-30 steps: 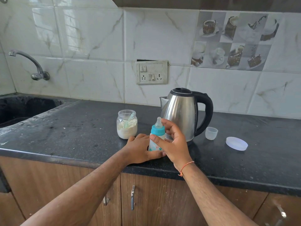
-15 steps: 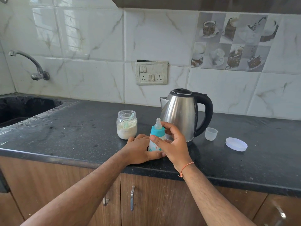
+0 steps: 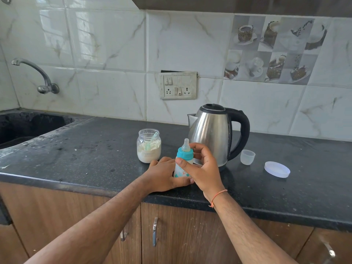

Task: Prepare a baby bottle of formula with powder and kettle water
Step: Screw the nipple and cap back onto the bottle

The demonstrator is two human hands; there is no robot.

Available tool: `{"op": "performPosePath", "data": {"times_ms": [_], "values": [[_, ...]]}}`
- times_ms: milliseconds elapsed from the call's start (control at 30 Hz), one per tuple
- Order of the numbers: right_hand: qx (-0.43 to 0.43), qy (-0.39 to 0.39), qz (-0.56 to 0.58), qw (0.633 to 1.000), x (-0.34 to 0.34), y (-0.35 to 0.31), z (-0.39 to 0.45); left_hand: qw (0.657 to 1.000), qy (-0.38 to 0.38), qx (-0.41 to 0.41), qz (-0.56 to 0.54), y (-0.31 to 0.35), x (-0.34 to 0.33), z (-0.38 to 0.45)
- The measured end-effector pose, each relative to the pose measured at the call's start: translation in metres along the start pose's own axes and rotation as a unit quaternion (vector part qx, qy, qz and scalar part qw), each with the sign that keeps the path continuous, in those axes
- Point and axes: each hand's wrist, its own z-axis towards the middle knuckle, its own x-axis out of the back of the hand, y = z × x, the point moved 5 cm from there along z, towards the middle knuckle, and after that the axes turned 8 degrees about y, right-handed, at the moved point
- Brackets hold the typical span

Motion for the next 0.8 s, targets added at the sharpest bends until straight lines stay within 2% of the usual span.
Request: {"op": "performPosePath", "data": {"times_ms": [200, 333, 500, 633, 800], "values": [[0.012, -0.014, 0.012, 1.0, 0.0003, -0.0036, -0.0009, 1.0, 0.006, 0.0, -0.003, 0.0009, 0.0005, -0.0008], [0.03, -0.002, -0.018, 0.999, 0.001, -0.0041, 0.0, 1.0, 0.008, -0.001, -0.002, 0.002, 0.0013, -0.0015], [0.015, -0.016, 0.014, 1.0, -0.0001, -0.0024, -0.0007, 1.0, 0.003, 0.004, 0.001, 0.0023, 0.0019, -0.0013], [0.026, -0.001, -0.013, 1.0, 0.001, -0.0028, 0.0002, 1.0, -0.001, 0.001, 0.006, 0.0029, 0.0015, -0.0007], [0.014, -0.014, 0.006, 1.0, -0.0001, -0.0027, -0.0008, 1.0, 0.003, 0.004, 0.003, 0.0015, 0.0005, 0.0003]]}}
